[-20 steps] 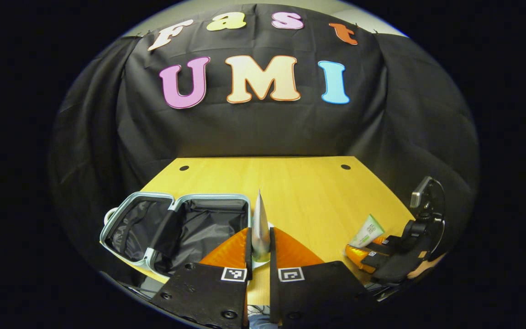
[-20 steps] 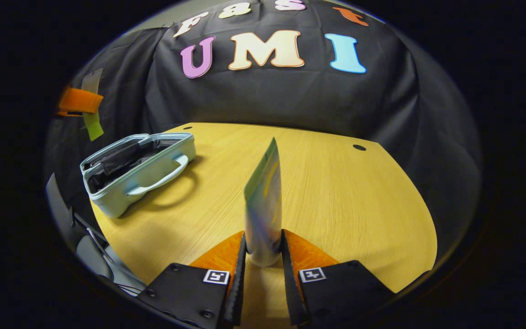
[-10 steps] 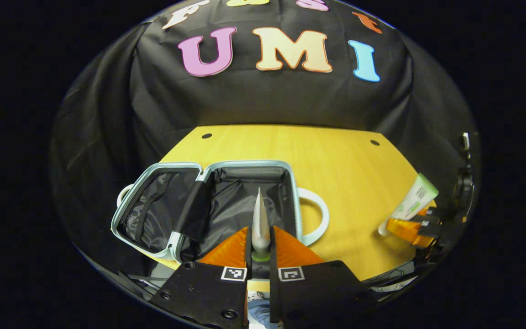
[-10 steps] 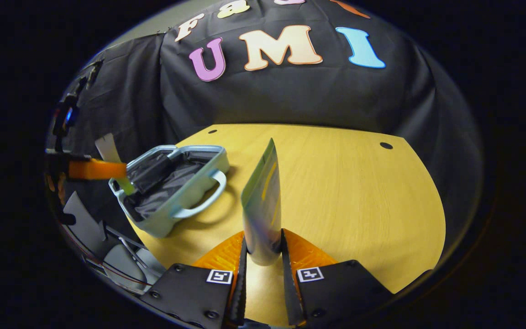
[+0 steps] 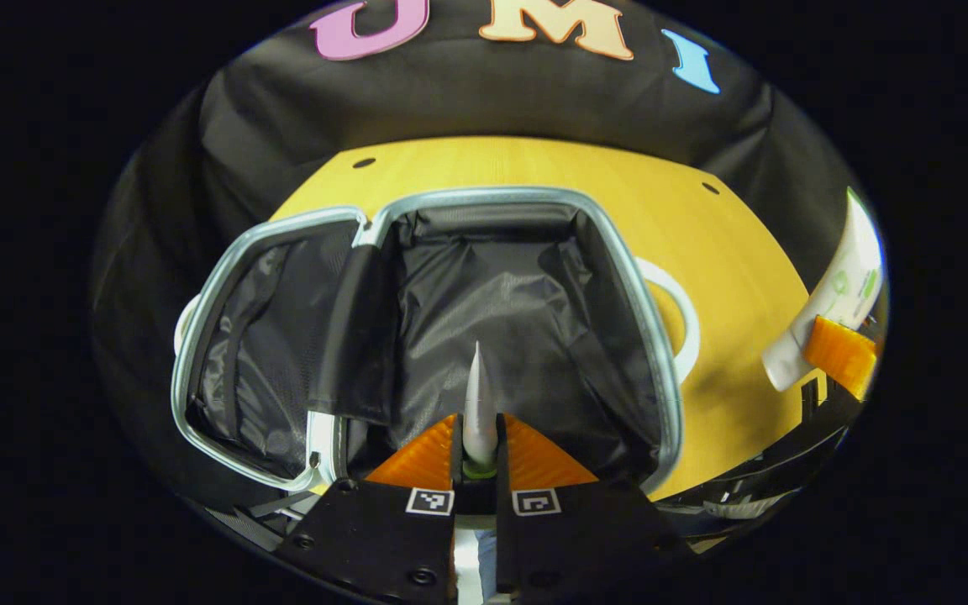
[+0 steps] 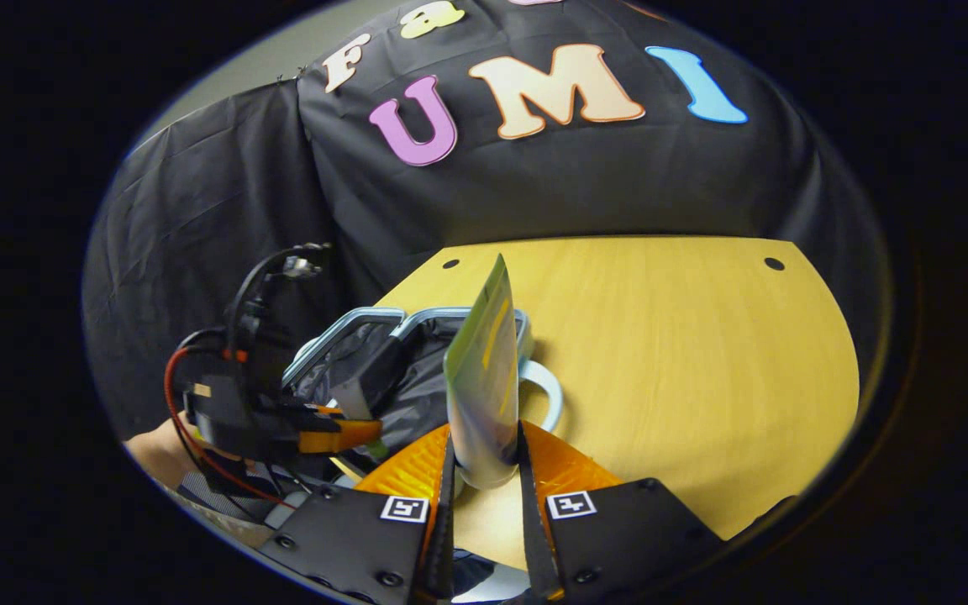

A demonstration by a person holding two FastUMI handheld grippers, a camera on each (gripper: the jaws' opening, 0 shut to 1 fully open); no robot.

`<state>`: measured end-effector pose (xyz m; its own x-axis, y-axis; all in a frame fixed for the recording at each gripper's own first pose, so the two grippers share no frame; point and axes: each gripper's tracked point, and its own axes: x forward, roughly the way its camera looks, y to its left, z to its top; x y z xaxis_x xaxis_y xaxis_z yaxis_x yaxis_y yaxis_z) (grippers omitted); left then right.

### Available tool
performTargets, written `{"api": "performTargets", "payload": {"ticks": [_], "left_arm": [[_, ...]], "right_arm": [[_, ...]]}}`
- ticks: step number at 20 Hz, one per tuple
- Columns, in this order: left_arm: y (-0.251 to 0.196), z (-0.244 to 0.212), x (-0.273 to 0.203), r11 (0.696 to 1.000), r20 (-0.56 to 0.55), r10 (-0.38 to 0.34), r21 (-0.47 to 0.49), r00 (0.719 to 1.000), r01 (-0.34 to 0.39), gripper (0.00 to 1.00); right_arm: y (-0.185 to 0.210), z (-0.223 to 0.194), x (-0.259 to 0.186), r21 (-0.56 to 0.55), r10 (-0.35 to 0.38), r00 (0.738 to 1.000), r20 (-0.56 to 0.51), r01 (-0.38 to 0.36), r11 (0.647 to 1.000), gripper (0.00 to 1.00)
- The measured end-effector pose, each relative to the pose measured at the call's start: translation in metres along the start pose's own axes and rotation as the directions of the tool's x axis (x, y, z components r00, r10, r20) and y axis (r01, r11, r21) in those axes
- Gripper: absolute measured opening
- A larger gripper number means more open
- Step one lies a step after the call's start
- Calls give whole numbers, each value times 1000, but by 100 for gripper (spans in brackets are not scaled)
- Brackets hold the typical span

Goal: First open the suitcase, pack the skin care products into it, and then close the suitcase.

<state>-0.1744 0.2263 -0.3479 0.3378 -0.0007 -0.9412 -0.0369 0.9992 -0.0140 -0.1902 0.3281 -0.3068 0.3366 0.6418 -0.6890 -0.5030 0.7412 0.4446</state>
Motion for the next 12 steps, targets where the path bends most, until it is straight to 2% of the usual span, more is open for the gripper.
{"api": "performTargets", "payload": {"ticks": [2,3,5,7,9,10,11,12], "left_arm": [[3,-9,8,1000,-43,-13,9,999,13,11],[4,-3,10,1000,-20,-22,18,1000,22,11],[4,2,18,999,-30,-44,13,999,45,11],[6,3,22,998,-32,-59,-2,998,59,17],[-6,24,17,991,55,-132,-27,990,133,51],[-8,35,12,987,104,-156,-29,982,159,67],[-9,45,4,984,139,-173,-26,975,178,77],[-5,53,-2,983,171,-175,-19,969,181,81]], "right_arm": [[19,-9,8,3,28,999,-40,-28,1000,36],[27,-14,12,6,43,997,-67,-43,999,33],[39,-26,21,16,60,992,-113,-58,998,36],[45,-33,31,13,63,987,-147,-61,998,37],[48,-41,41,1,49,982,-182,-49,999,33],[49,-44,45,0,41,980,-196,-41,999,37],[50,-48,51,4,33,975,-220,-33,999,37],[50,-54,57,9,25,971,-237,-23,1000,37]]}}
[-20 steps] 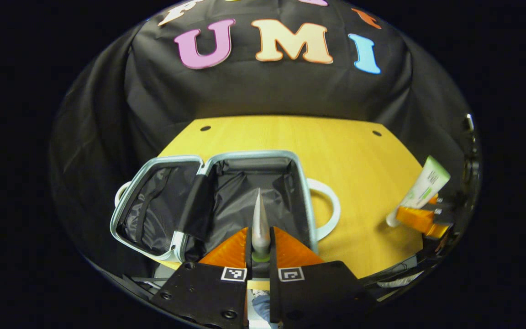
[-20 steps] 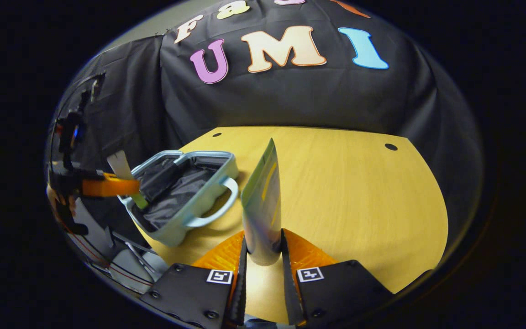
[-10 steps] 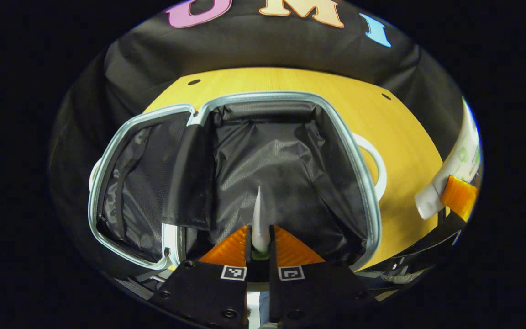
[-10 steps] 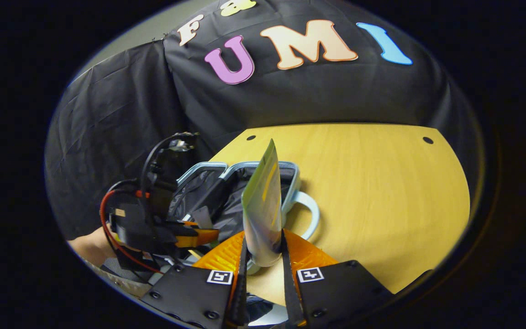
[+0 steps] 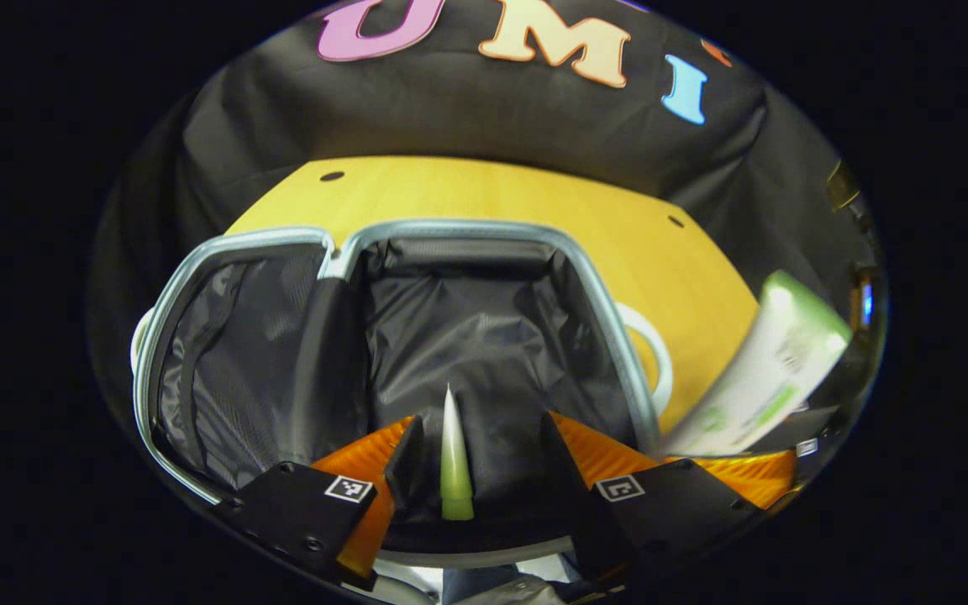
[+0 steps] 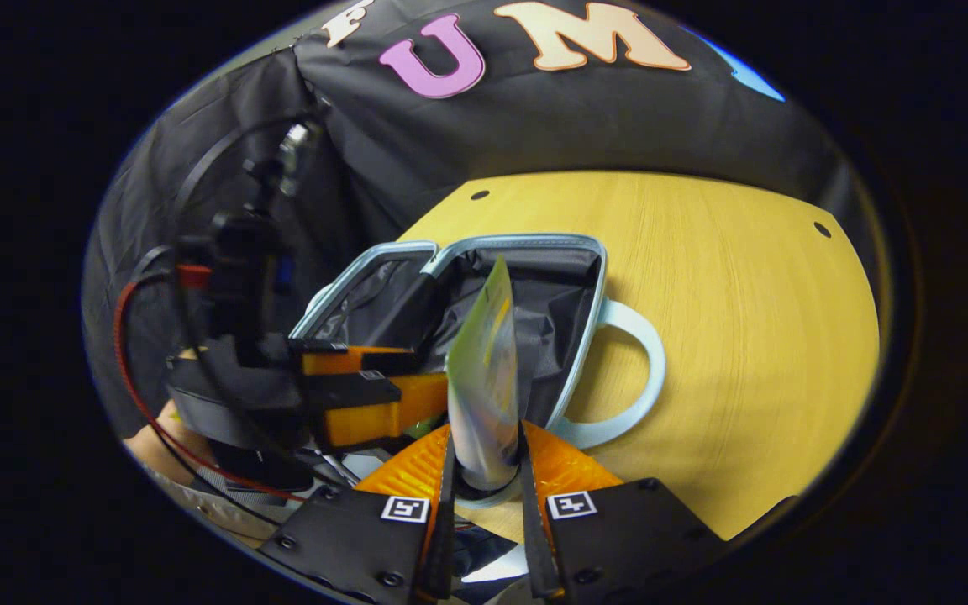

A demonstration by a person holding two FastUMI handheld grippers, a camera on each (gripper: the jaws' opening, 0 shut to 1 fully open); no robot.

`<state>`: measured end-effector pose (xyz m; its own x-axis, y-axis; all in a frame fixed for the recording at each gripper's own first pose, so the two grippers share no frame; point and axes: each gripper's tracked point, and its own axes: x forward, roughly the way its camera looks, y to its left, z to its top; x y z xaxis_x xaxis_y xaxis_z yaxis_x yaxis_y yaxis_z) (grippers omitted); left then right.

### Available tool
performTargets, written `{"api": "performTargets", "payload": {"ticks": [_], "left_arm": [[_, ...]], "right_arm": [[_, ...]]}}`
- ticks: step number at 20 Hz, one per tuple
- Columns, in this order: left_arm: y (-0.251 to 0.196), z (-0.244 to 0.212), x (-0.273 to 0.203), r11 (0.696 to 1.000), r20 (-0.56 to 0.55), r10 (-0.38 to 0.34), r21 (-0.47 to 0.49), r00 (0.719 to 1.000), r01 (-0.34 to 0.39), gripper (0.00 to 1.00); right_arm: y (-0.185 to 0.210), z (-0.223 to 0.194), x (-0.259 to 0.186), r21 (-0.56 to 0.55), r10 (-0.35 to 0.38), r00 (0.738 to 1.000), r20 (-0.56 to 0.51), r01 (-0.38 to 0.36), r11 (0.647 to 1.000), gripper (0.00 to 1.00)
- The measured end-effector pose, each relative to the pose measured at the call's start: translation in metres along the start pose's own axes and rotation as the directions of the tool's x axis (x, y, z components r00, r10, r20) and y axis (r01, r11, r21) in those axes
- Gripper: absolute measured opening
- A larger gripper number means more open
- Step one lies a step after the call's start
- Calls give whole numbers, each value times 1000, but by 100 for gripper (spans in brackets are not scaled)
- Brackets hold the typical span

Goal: First open the suitcase, pack the skin care products into it, and then close the suitcase.

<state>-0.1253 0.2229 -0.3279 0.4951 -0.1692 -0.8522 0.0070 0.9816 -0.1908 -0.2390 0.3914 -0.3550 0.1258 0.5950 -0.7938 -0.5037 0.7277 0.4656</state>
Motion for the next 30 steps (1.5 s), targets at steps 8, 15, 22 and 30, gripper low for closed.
{"api": "performTargets", "payload": {"ticks": [8,15,22,30], "left_arm": [[58,53,-30,1000,200,-3,2,980,3,93],[170,53,-58,989,220,134,-93,966,-116,93],[321,50,-89,909,212,391,-241,896,-339,94],[407,5,-49,878,33,401,-300,916,-373,81]], "right_arm": [[9,-11,47,67,-107,991,-81,113,991,40],[20,1,61,116,-156,985,-72,164,980,62],[21,63,38,166,-191,972,136,167,972,98],[-20,111,-10,201,-303,905,299,251,947,98]]}}
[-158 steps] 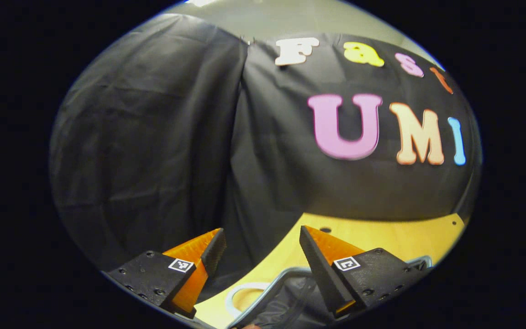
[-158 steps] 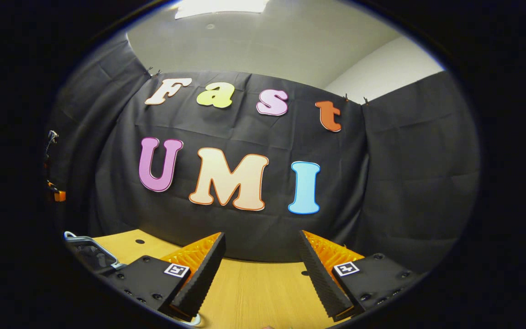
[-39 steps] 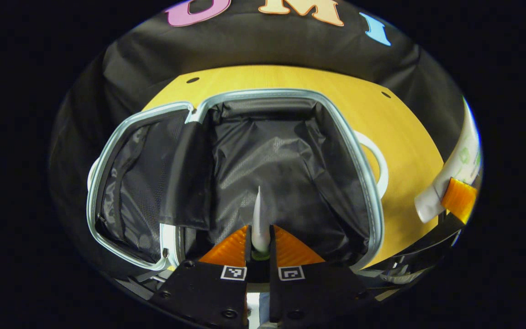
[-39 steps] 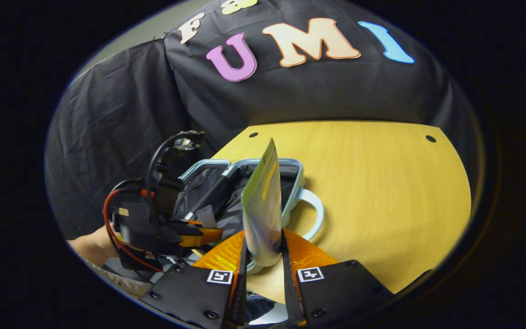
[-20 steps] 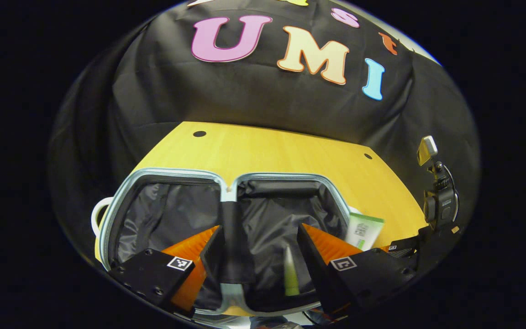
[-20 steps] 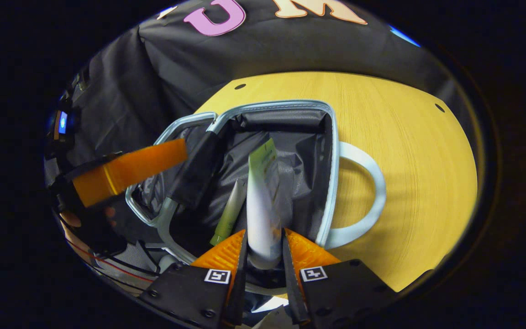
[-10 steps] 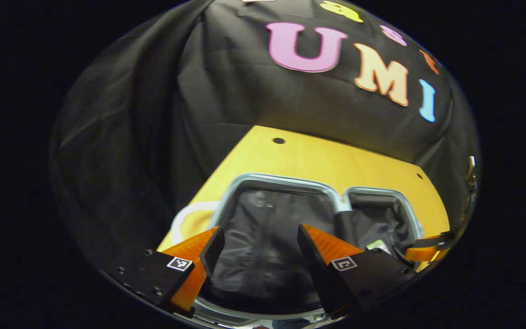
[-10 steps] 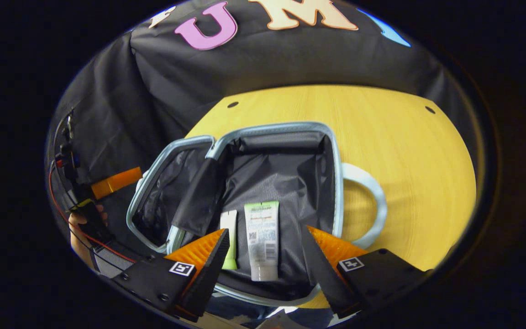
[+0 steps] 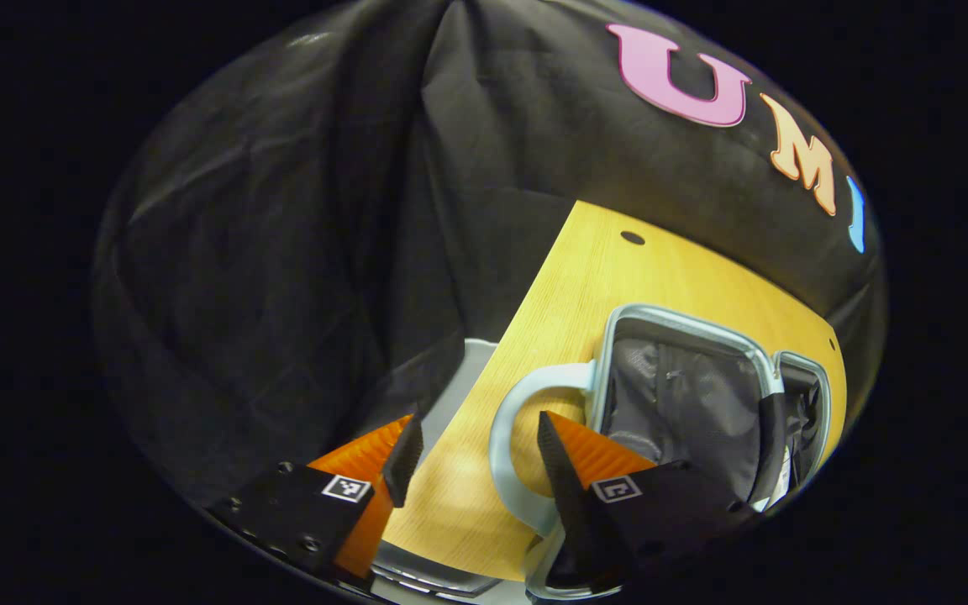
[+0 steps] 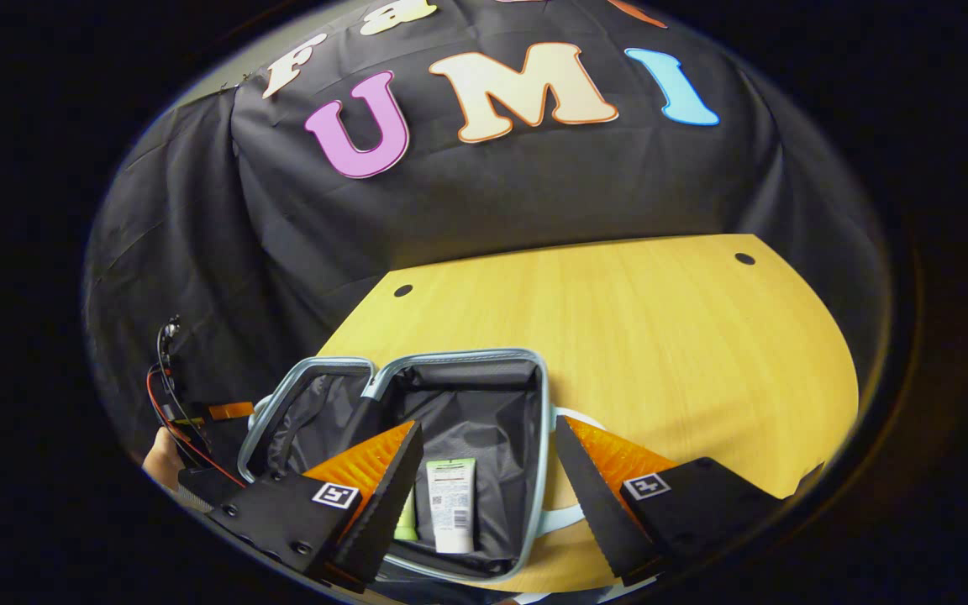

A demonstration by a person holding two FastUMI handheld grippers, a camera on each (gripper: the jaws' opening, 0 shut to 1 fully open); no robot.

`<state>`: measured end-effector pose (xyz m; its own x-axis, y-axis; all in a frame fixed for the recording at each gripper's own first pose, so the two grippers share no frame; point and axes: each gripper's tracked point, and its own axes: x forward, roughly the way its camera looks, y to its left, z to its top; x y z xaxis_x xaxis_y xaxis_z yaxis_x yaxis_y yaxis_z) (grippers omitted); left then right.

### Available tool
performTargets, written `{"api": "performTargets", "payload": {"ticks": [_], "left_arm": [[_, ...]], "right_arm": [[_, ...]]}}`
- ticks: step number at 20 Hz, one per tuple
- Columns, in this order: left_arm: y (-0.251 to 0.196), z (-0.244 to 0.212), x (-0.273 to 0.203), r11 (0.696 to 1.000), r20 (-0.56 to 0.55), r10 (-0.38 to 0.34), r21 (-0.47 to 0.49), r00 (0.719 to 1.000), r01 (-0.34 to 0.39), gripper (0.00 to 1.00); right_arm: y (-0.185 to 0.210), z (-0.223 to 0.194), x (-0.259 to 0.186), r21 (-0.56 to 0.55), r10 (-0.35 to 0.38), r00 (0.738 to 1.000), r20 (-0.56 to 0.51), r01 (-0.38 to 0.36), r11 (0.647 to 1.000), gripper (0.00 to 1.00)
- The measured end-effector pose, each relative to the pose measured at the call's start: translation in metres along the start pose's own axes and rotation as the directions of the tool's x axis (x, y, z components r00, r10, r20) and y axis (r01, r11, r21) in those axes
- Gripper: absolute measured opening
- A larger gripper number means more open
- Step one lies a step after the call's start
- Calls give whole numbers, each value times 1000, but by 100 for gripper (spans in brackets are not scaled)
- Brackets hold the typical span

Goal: First open the suitcase, pack the skin care products into it, and then close the suitcase.

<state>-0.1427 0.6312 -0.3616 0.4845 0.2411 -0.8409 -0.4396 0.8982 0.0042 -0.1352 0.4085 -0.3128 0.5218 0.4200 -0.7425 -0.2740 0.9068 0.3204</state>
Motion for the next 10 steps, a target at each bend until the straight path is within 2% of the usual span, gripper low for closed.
{"api": "performTargets", "payload": {"ticks": [4,5,6,8,10], "left_arm": [[-2,-25,24,999,-107,-29,13,994,31,49],[-4,-29,27,999,-129,-30,19,991,32,46],[-9,-29,30,999,-133,-48,8,990,50,39],[-11,-22,29,999,-118,-32,-10,992,31,12],[-18,-2,10,999,-53,-26,-48,998,23,3]], "right_arm": [[-16,13,-8,21,-42,998,44,41,999,98],[-17,14,-9,18,-44,998,48,44,999,98],[-16,15,-11,13,-40,998,47,39,999,98],[-19,20,-16,-3,-43,997,68,43,999,98],[-25,22,-21,-24,-46,996,82,48,999,98]]}}
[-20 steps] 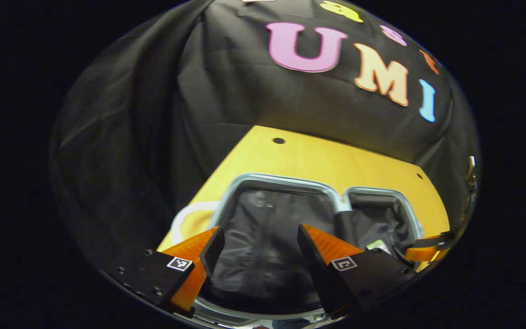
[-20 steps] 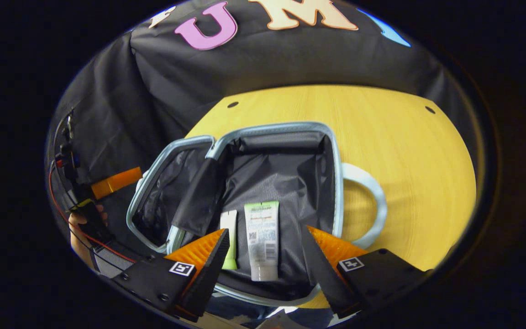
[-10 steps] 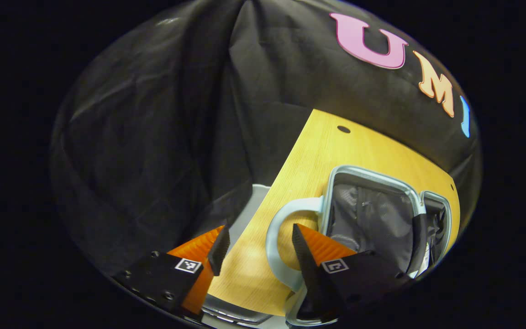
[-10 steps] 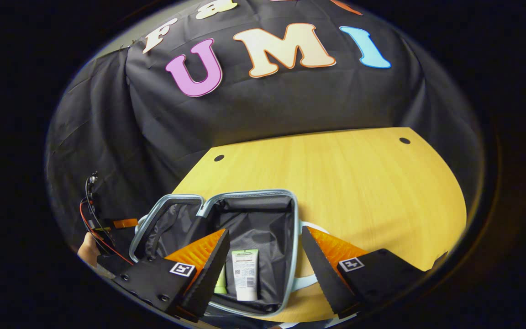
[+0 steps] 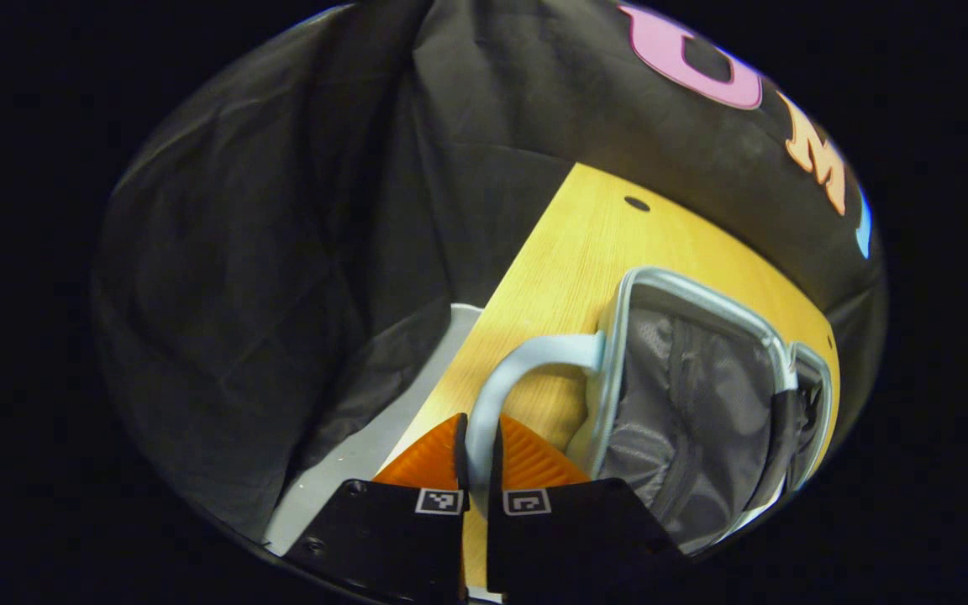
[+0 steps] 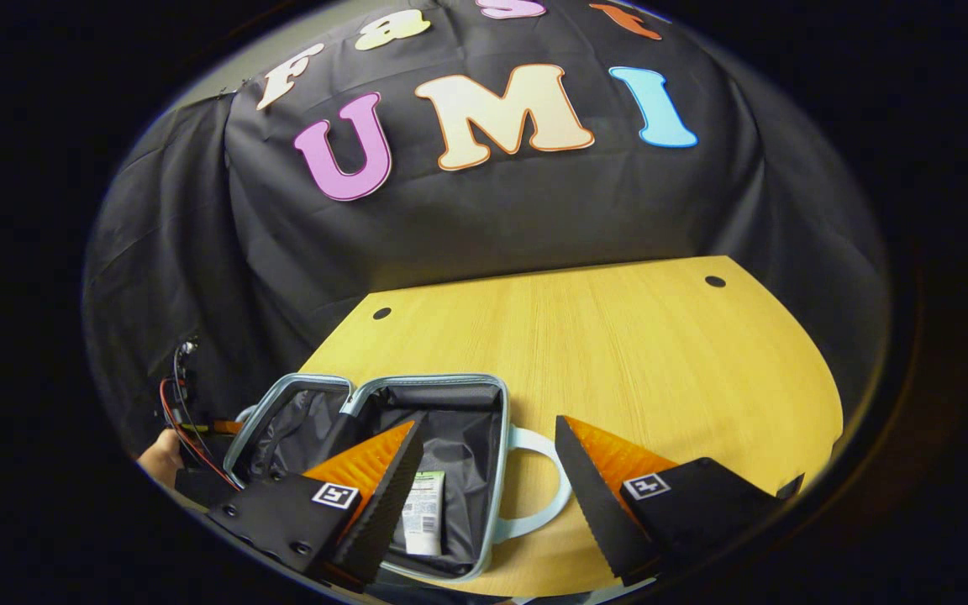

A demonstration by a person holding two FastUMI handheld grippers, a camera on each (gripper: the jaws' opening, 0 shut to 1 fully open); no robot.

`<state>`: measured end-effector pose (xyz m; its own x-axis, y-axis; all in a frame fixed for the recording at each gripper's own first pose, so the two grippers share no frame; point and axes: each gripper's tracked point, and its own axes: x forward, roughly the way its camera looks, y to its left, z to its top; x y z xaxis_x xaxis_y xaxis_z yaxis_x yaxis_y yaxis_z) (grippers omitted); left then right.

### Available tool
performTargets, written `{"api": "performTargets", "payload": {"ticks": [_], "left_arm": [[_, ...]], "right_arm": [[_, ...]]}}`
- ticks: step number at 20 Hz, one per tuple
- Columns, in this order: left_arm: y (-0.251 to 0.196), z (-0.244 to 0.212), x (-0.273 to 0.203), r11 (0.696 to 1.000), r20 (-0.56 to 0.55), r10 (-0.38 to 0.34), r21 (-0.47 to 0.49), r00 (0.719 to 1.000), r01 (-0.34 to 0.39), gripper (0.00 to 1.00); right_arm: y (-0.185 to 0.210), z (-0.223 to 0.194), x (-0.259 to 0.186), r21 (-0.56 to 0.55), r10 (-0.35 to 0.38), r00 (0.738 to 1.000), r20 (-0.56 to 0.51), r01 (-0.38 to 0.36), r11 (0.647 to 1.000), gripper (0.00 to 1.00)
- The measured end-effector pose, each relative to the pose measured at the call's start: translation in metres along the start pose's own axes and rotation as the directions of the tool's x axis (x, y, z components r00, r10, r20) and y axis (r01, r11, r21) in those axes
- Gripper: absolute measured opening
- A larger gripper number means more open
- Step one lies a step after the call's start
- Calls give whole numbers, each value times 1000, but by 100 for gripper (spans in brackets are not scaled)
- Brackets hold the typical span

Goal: First open the suitcase, pack the skin care products into it, and then close the suitcase.

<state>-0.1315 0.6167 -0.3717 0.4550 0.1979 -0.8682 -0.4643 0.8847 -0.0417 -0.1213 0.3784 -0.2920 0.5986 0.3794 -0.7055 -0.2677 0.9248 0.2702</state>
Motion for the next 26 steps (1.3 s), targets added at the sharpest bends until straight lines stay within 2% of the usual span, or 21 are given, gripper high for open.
{"api": "performTargets", "payload": {"ticks": [2,4,7,12,13,15,17,19,26], "left_arm": [[-1,18,-25,997,61,28,76,998,-33,0],[-14,33,-52,990,115,24,136,993,-40,0],[-33,61,-84,989,182,23,140,983,-50,0],[-87,78,-151,988,281,3,147,960,-46,0],[-100,84,-165,986,319,-1,157,948,-52,0],[-134,95,-187,975,379,-40,217,925,-47,0],[-163,94,-203,963,392,-52,263,919,-57,0],[-193,97,-216,962,407,-71,270,911,-46,0],[-296,82,-241,937,426,-237,338,873,89,0]], "right_arm": [[-8,4,-5,-11,-5,1000,13,5,1000,98],[-15,10,-11,-18,1,999,33,0,1000,98],[-23,22,-18,-39,39,996,85,-36,999,98],[-40,36,-34,-64,109,986,125,-102,993,98],[-43,40,-36,-65,123,984,126,-116,991,98],[-52,44,-40,-74,148,981,128,-139,988,98],[-61,48,-44,-87,166,978,129,-155,984,98],[-71,54,-49,-84,174,973,151,-163,983,98],[-101,60,-62,-83,180,968,173,-168,982,98]]}}
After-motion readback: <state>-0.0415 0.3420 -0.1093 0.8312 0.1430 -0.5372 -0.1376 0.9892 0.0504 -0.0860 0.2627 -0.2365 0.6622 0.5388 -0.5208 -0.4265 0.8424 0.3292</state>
